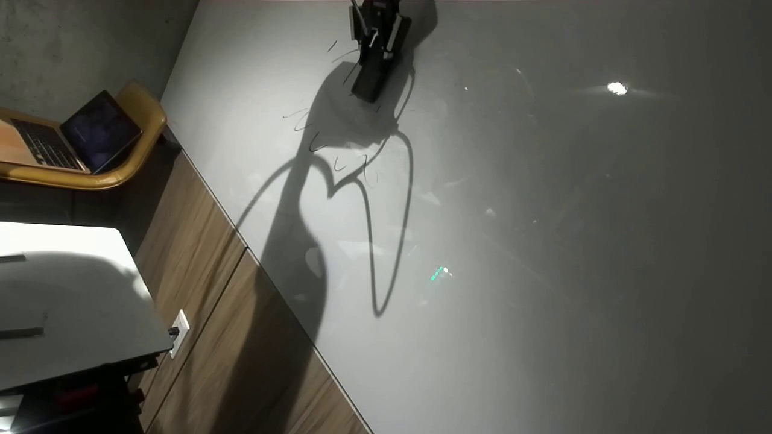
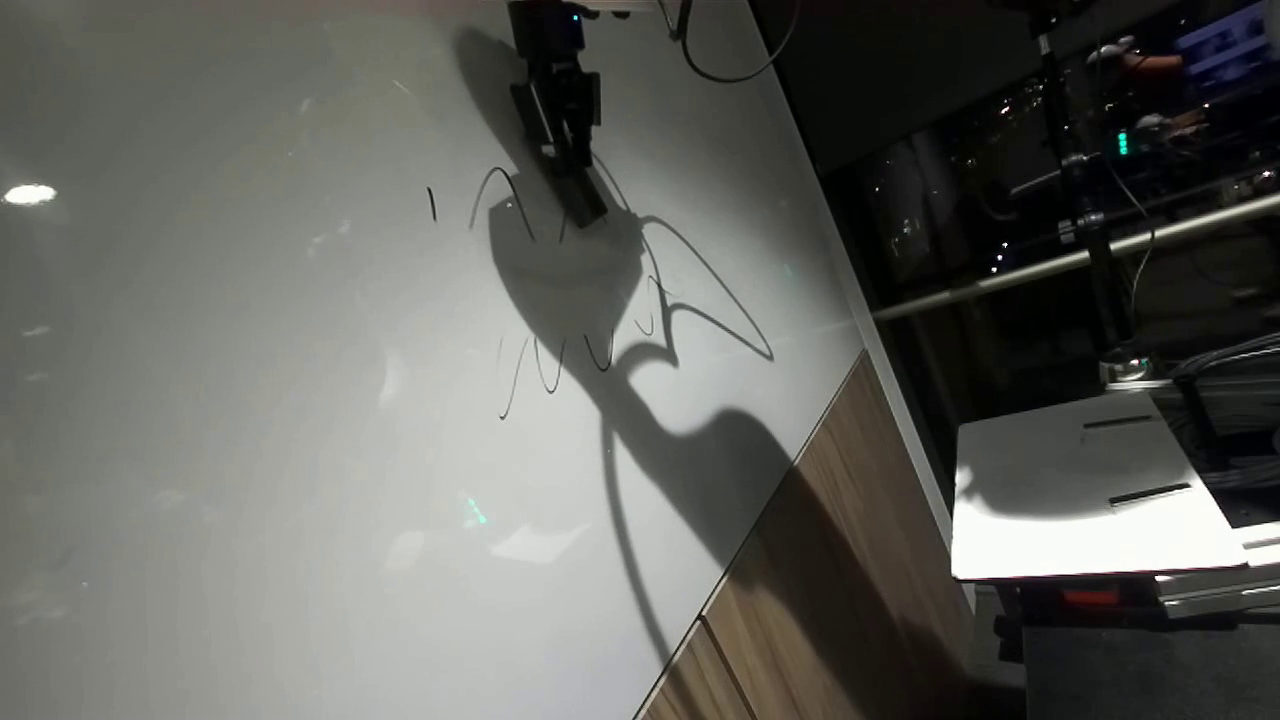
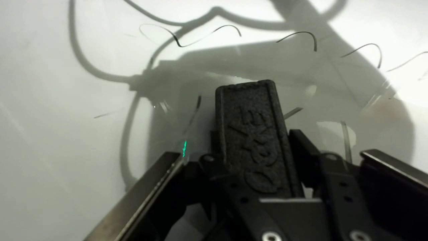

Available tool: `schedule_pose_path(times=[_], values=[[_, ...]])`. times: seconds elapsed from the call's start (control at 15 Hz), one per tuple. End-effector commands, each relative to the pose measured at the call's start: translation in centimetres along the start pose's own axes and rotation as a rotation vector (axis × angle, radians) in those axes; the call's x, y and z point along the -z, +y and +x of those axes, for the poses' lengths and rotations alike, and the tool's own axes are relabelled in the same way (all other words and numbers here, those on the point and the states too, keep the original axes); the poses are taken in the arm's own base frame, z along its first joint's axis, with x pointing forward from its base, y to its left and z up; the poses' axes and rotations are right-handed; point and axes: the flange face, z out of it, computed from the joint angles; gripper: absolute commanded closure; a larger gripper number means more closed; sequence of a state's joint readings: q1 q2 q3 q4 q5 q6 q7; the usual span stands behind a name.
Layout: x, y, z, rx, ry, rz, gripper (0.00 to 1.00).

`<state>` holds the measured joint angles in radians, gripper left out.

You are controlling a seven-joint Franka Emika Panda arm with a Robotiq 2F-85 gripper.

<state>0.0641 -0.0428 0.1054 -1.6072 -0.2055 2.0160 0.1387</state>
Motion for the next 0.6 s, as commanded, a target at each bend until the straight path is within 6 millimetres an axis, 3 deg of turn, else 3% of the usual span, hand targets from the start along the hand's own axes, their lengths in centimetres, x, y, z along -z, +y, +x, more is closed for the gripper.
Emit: schedule_pose_path(times=[0.0, 0.27, 0.53], values=[[-0.1, -1.3, 1.1, 0.009, 0.065, 0.005, 0.72], [-1.4, 0.3, 1.4, 0.017, 0.059, -0.024, 0.72], [-3.6, 5.1, 1.8, -0.005, 0.043, -0.066, 0.72]])
